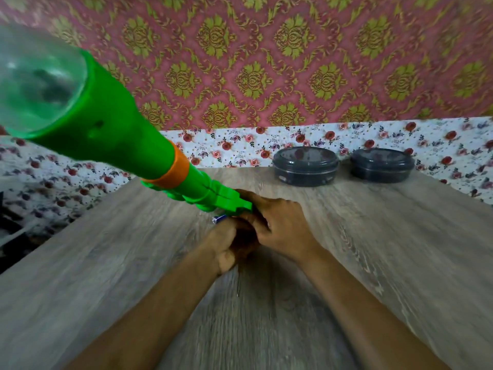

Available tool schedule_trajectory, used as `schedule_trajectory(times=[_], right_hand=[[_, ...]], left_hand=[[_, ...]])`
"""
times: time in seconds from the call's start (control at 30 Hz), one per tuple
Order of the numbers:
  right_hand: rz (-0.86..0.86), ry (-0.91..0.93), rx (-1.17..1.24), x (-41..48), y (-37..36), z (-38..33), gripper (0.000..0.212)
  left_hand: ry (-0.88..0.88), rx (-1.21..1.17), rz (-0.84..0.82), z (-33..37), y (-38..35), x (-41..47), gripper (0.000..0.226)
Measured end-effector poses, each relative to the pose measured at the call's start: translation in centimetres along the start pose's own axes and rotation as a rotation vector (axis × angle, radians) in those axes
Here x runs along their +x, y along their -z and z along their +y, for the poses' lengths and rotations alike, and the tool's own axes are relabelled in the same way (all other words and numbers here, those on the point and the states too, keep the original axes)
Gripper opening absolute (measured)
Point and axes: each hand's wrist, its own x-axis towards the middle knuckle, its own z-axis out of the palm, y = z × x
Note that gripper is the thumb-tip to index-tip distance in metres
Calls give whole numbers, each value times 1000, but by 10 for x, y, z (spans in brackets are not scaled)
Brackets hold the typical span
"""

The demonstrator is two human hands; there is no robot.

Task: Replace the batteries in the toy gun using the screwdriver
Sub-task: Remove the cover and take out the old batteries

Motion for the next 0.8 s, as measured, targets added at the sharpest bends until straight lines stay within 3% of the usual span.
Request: schedule_trajectory(times=[0.3, 0.4, 0.57, 0.67, 0.8], right_hand=[[75, -176, -68, -1, -2, 10, 42], [114, -269, -28, -4, -3, 16, 41], [163, -477, 121, -5, -3, 27, 48], [190, -627, 345, -5, -10, 33, 46], [201, -780, 564, -5, -11, 38, 27]], left_hand=[[-46, -33, 2, -6, -2, 8, 26], [-199, 178, 157, 0, 4, 7, 23], [-569, 763, 510, 18, 45, 18, 27], [-661, 811, 547, 18, 49, 17, 37], [-716, 952, 564, 15, 49, 16, 16]])
